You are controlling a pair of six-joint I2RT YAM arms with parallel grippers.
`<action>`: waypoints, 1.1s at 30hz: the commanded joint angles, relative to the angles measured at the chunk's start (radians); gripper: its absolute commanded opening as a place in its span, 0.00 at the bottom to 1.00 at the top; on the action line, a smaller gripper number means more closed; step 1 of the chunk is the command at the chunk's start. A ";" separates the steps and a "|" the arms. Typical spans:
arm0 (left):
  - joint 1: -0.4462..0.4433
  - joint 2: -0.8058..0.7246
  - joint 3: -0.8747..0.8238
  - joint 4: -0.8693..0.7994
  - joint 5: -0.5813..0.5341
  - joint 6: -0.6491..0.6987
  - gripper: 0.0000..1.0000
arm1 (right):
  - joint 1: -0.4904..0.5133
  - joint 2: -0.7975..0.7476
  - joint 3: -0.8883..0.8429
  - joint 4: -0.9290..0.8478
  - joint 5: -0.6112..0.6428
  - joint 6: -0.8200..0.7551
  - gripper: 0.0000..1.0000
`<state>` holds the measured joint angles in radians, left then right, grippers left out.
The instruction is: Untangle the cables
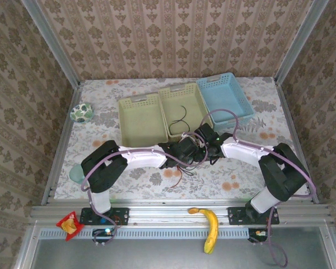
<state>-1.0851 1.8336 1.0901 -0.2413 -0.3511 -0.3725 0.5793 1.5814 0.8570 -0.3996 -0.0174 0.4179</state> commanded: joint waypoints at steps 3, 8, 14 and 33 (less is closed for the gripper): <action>-0.002 0.027 0.012 -0.070 0.006 0.007 0.14 | 0.009 0.049 0.006 -0.019 0.064 -0.009 0.39; -0.003 0.027 0.011 -0.071 0.006 0.005 0.14 | 0.009 0.092 0.014 -0.035 0.082 -0.012 0.38; -0.002 0.030 0.010 -0.074 -0.001 0.000 0.14 | 0.019 0.105 0.013 -0.063 0.158 0.005 0.15; 0.013 0.059 -0.012 -0.081 0.026 -0.017 0.09 | -0.065 -0.517 0.017 -0.223 0.707 0.159 0.00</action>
<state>-1.0836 1.8587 1.1046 -0.2131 -0.3252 -0.3740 0.5392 1.1343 0.8276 -0.5472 0.4629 0.5461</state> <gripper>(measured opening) 0.113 0.043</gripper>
